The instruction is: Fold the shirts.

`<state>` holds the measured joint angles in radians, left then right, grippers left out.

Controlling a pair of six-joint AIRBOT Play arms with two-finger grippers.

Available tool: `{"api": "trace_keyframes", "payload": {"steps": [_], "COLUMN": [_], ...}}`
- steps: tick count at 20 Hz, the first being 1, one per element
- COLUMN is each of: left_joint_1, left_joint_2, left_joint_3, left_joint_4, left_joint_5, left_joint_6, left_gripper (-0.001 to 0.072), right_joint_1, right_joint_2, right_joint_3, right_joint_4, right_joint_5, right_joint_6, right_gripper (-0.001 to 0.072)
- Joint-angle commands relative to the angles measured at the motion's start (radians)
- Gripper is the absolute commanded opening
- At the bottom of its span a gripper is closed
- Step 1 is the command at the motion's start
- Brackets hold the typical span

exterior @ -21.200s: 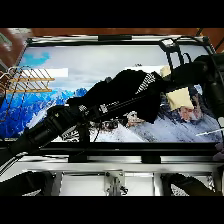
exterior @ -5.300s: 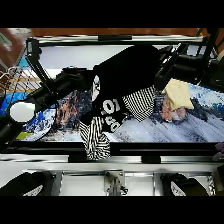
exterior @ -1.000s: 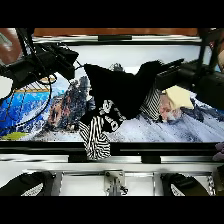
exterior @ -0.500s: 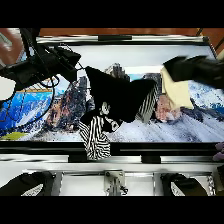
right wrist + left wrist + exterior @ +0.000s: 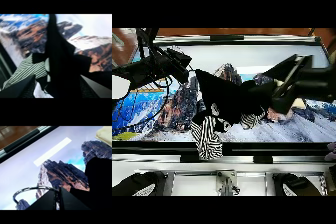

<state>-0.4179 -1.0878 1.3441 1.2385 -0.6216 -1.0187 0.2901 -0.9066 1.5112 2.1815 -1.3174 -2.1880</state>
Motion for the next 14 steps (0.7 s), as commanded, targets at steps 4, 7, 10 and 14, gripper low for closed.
{"api": "trace_keyframes", "payload": {"steps": [4, 7, 10, 14], "left_joint_1": [0.004, 0.004, 0.004, 0.004], "left_joint_2": [-0.003, -0.003, -0.003, -0.002], "left_joint_3": [0.001, 0.001, 0.001, 0.001], "left_joint_4": [0.004, 0.004, 0.004, 0.004], "left_joint_5": [-0.011, -0.011, -0.008, -0.007], "left_joint_6": [0.000, 0.001, 0.001, 0.004], "left_gripper": [0.0049, 0.0049, 0.0049, 0.0049], "right_joint_1": [0.124, 0.124, 0.124, 0.123], "right_joint_2": [-0.159, -0.216, -0.256, -0.288], "right_joint_3": [0.003, 0.003, 0.003, 0.003], "right_joint_4": [-0.042, -0.033, -0.064, -0.116], "right_joint_5": [0.083, 0.091, 0.069, 0.080], "right_joint_6": [-0.141, -0.148, -0.163, -0.176], "right_gripper": [0.0659, 0.0659, 0.0658, 0.0655]}}
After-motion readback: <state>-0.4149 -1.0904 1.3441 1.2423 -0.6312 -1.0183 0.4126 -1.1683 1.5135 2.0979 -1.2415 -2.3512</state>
